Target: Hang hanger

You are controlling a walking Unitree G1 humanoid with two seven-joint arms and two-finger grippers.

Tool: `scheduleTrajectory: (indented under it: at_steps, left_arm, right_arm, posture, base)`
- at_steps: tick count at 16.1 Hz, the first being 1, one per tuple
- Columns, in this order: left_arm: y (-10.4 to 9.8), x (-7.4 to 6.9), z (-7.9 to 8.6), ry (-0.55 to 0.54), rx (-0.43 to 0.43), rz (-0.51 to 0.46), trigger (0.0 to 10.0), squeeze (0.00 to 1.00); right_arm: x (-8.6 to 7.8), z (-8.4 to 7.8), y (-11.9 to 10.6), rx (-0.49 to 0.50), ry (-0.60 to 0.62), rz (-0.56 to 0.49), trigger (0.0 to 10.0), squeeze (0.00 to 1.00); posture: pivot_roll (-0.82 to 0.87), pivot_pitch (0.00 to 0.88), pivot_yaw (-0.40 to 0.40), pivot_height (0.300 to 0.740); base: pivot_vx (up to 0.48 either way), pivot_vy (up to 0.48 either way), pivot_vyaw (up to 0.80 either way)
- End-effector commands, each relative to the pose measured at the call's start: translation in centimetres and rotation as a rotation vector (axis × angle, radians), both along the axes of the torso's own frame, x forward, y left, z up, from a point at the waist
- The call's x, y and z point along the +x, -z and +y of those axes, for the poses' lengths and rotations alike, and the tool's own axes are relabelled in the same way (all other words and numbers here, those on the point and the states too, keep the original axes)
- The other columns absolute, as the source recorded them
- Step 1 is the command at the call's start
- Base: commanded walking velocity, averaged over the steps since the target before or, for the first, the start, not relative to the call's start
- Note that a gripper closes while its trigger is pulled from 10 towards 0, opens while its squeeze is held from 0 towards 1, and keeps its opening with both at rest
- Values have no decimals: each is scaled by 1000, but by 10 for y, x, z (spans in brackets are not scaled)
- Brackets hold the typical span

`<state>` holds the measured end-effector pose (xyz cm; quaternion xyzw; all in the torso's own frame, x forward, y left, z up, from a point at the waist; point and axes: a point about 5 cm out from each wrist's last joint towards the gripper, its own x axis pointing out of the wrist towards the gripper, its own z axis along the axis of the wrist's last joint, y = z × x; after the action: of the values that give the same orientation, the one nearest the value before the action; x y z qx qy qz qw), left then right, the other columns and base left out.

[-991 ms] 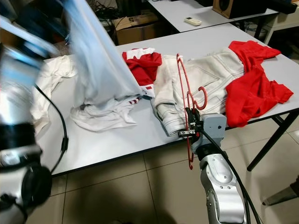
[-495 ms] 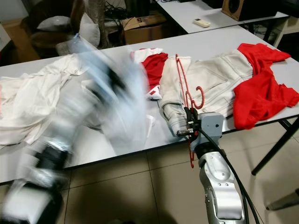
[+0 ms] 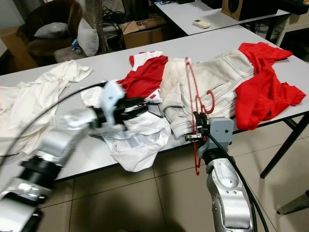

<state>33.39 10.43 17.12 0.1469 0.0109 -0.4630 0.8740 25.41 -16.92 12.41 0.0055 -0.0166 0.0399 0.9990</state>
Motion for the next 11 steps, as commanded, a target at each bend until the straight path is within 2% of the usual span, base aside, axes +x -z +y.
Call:
scheduleTrajectory:
  at_steps: [1,3,4,5,6,8,10,11]
  left_arm:
    - [-3,0,16,-5,65,-40,10000,1000]
    - [7,-6,39,26,177,7,10000,1000]
    - [13,-12,44,72,211,40,10000,333]
    - [17,-16,44,100,218,69,10000,0]
    - [24,-25,49,155,258,123,10000,0]
    - [30,-21,60,92,350,68,10000,0]
    - [32,-20,60,82,357,62,10000,0]
    - [35,-21,60,90,390,68,10000,0]
  right_arm:
    - [-1,4,-2,9,0,-14,10000,0]
    - [-3,5,0,14,5,-8,10000,0]
    - [-3,5,1,15,9,-5,10000,0]
    - [-3,5,2,16,11,-4,10000,0]
    - [-3,4,1,15,16,-4,10000,0]
    - [-4,2,0,16,31,-8,10000,0]
    - [-4,1,1,16,33,-7,10000,0]
    - [-5,1,1,15,34,-6,10000,0]
  posture:
    - [-159,0,195,740]
    - [-151,0,205,740]
    - [-149,0,211,740]
    - [-150,0,214,740]
    - [-151,0,220,740]
    - [-148,0,223,740]
    - [-149,0,222,740]
    - [-149,0,219,740]
  base:
    - [0,0,0]
    - [0,0,0]
    - [0,0,0]
    - [0,0,0]
    - [0,0,0]
    - [0,0,0]
    - [0,0,0]
    - [0,0,0]
